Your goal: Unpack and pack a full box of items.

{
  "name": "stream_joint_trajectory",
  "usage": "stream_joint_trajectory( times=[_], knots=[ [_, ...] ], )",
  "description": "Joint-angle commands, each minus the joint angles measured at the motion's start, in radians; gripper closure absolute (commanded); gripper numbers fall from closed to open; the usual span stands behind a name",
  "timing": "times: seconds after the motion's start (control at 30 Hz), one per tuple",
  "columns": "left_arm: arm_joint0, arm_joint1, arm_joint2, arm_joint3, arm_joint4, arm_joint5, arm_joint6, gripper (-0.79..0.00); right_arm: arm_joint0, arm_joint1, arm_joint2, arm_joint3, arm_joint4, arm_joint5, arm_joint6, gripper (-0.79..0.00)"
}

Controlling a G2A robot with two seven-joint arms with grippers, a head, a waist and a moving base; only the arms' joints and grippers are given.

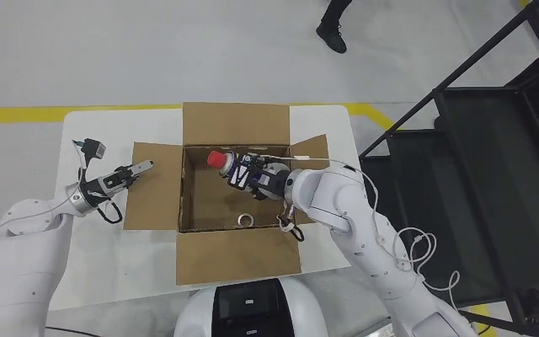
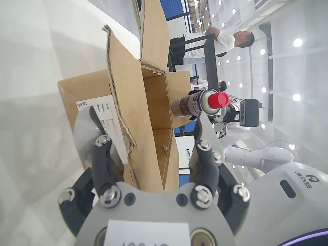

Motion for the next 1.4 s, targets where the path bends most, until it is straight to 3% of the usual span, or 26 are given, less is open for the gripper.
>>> stream_joint_trajectory(
  times=[0.0,0.4,0.77,0.8,0.83,0.87,0.97,1.37],
  knots=[
    [-0.009,-0.001,0.01,0.01,0.0,0.0,0.002,0.0,-0.029,0.007,0.026,-0.038,-0.011,0.002,-0.003,0.0],
    [-0.03,0.001,-0.014,0.069,-0.075,-0.007,0.087,0.0,-0.182,0.039,0.171,-0.195,-0.056,0.024,-0.087,0.0],
    [0.053,0.023,-0.096,0.06,-0.11,-0.013,0.124,0.0,-0.262,0.058,0.264,-0.243,-0.053,0.002,-0.261,0.0],
    [0.064,0.025,-0.102,0.054,-0.115,-0.007,0.121,-0.243,-0.269,0.06,0.269,-0.247,-0.054,0.002,-0.276,0.0],
    [0.073,0.026,-0.108,0.047,-0.12,-0.003,0.118,-0.634,-0.277,0.061,0.276,-0.25,-0.053,0.002,-0.294,0.0],
    [0.082,0.028,-0.114,0.042,-0.122,0.002,0.114,-0.785,-0.284,0.062,0.283,-0.251,-0.048,0.003,-0.314,0.0],
    [0.102,0.035,-0.135,0.017,-0.131,0.005,0.104,-0.785,-0.3,0.065,0.303,-0.248,-0.042,0.005,-0.361,0.0],
    [0.201,0.061,-0.263,-0.105,-0.152,0.009,0.16,-0.785,-0.3,0.065,0.303,-0.248,-0.042,0.005,-0.361,0.0]
  ],
)
